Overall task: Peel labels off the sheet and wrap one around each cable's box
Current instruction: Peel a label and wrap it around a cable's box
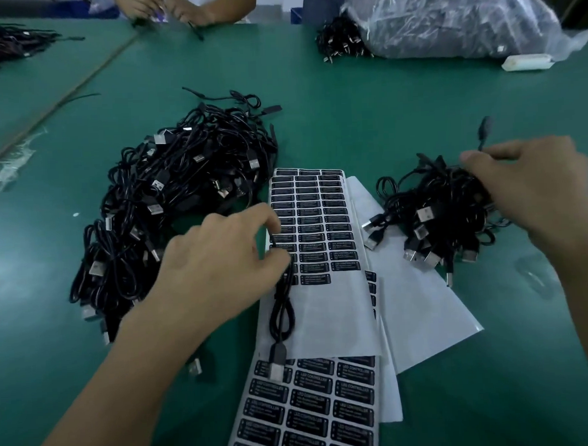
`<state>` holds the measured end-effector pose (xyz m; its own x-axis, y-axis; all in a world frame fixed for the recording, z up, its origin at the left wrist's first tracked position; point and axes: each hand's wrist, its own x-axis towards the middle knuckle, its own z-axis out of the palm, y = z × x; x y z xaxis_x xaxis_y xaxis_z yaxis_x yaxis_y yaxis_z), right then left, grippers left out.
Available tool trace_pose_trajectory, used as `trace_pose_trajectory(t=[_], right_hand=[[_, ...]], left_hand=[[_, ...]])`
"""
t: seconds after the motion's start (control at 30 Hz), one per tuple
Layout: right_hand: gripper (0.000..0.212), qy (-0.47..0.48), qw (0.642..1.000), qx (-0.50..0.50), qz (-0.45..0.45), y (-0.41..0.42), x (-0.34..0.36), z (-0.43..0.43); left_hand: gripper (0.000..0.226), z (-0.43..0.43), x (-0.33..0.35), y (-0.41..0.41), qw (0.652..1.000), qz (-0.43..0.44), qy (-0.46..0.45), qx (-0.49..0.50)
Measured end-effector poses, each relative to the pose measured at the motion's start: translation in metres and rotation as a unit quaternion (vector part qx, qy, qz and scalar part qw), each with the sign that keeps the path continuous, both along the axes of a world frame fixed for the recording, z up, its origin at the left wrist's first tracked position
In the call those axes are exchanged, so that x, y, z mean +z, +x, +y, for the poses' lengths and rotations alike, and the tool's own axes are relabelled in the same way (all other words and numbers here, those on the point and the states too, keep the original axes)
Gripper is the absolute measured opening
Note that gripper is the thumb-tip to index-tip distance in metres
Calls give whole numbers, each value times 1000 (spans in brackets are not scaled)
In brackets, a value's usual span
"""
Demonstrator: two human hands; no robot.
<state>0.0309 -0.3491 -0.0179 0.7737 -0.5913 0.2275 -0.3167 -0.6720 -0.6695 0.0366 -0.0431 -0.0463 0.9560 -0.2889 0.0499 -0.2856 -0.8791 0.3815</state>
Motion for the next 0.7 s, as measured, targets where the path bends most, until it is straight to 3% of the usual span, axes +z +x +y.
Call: trace_pose_trajectory(t=[0.07, 0.13, 0.27, 0.4, 0.5, 0.6, 0.7], right_hand=[[44, -8, 1000, -5, 21, 0, -4, -1], [52, -33, 999, -18, -12, -4, -9, 4], [25, -72, 977, 25, -198, -16, -16, 43], [16, -110, 940, 202, -254, -28, -26, 89], [16, -135, 919, 300, -216, -30, -42, 104], [12, -64, 922, 344, -164, -28, -55, 107], [44, 13, 925, 365, -103, -29, -60, 108]], left_hand=[[41, -6, -4, -2, 1000, 1, 18, 13], [52, -11, -11, -2, 998, -8, 50, 25], [37, -15, -18, -1, 999, -32, -5, 27], [22, -13, -20, 1, 996, -64, -59, 34], [14, -13, -17, 1, 979, -58, -196, 1], [22, -12, -9, 1, 916, 31, -391, -85], [23, -6, -2, 4, 852, 108, -499, -113]])
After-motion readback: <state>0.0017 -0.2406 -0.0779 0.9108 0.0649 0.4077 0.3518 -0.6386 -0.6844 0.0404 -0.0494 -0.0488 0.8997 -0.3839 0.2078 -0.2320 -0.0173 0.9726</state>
